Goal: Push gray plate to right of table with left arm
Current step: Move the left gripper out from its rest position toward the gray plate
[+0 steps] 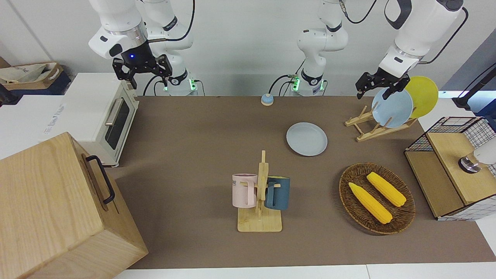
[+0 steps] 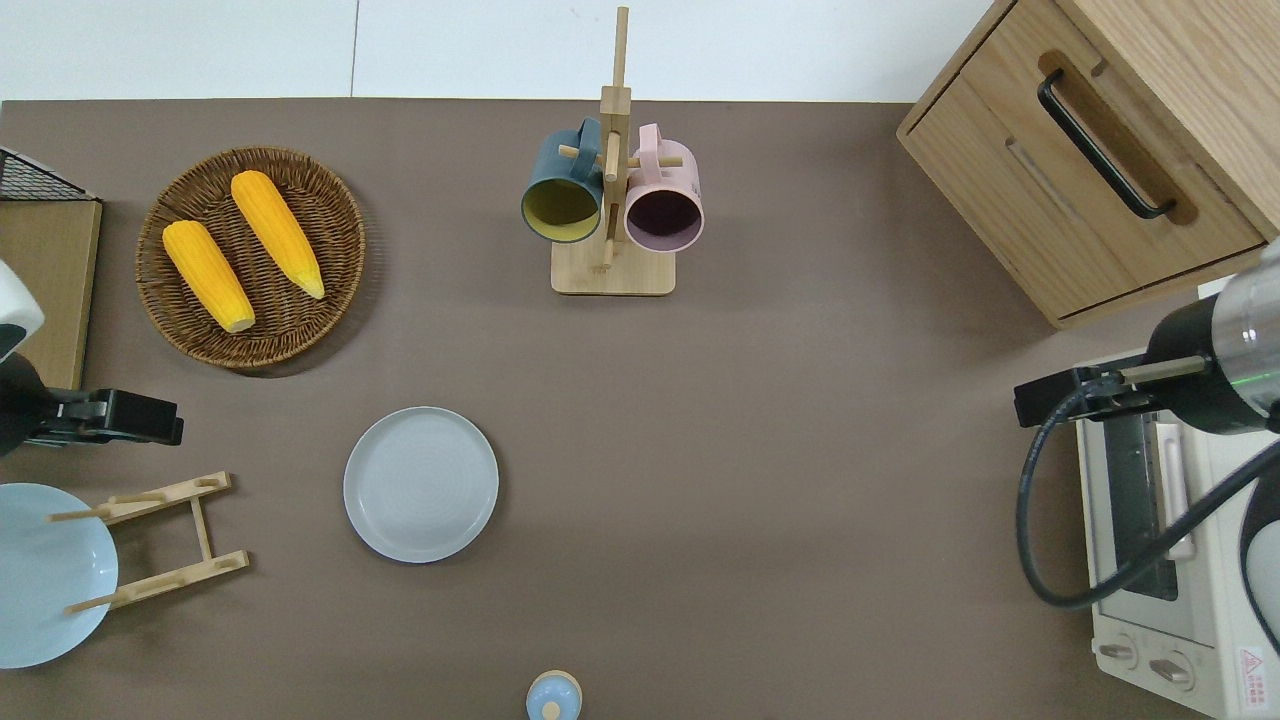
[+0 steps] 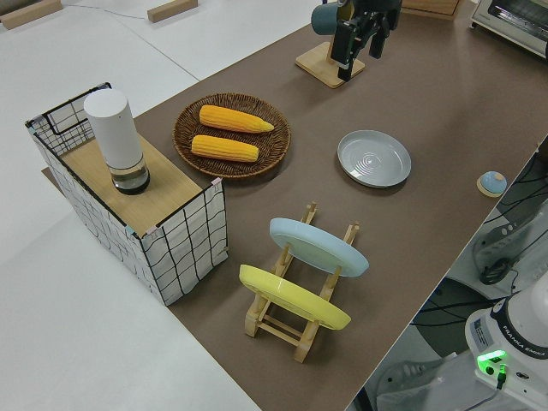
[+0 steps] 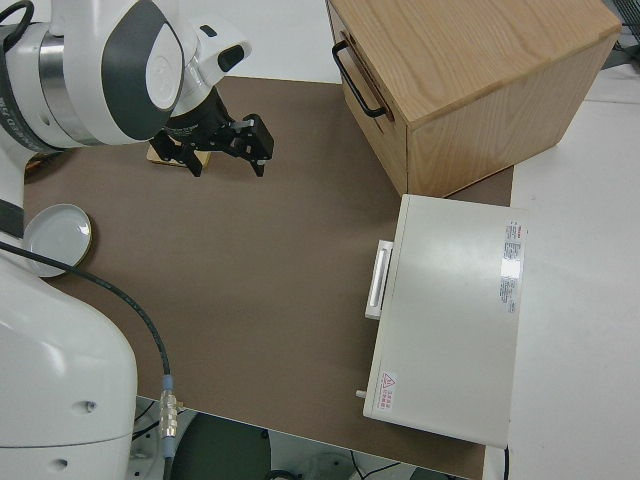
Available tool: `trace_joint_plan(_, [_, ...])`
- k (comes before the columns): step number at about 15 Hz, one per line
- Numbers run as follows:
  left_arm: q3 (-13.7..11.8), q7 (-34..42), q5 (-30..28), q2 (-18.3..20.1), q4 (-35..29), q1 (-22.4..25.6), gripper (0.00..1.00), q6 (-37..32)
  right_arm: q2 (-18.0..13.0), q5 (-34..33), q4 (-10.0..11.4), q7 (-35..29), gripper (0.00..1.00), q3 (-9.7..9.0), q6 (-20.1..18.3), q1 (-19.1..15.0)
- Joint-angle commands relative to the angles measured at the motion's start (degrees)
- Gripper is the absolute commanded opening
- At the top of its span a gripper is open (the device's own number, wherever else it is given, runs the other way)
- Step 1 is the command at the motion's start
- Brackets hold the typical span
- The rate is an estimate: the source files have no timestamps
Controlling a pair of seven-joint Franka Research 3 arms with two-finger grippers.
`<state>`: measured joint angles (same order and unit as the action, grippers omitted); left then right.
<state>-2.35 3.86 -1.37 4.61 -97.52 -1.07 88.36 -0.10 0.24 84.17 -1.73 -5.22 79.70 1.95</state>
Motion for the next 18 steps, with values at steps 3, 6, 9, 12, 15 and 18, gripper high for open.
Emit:
trace_joint_plan(3, [0.1,-1.0,0.2,-0.4,0.8,-0.3,0.99,-0.6,-0.4,0.5,0.0,0.1,0.983,-0.32,-0.7,-0.6])
trace_joint_plan(6, [0.1,-1.0,0.0,-0.2,0.4,0.1,0.99,-0.6,-0.4,0.5,-0.1,0.1,0.983,-0.32,-0.7,-0.6])
trace_joint_plan(9, [0.0,-1.1,-0.8,0.8,-2.3,0.1,0.99,0.0,-0.4,0.5,0.0,0.1,0.983,-0.32,-0.7,-0.6])
trace_joint_plan(12, [0.0,-1.2,-1.2,1.3,-5.3,-0.2,0.99,2.3,-0.4,0.5,0.0,0.1,0.983,-0.32,-0.7,-0.6])
trace_joint_plan(15, [0.1,-1.2,-1.9,7.6,-19.5,-0.4,0.99,14.0,-0.4,0.5,0.0,0.1,0.983,-0.32,-0.7,-0.6])
trace_joint_plan(18, [2.4,-3.4,-2.3,9.9,-30.6,-0.7,0.99,24.7,-0.4,0.5,-0.1,0.1,0.983,-0.32,-0.7,-0.6])
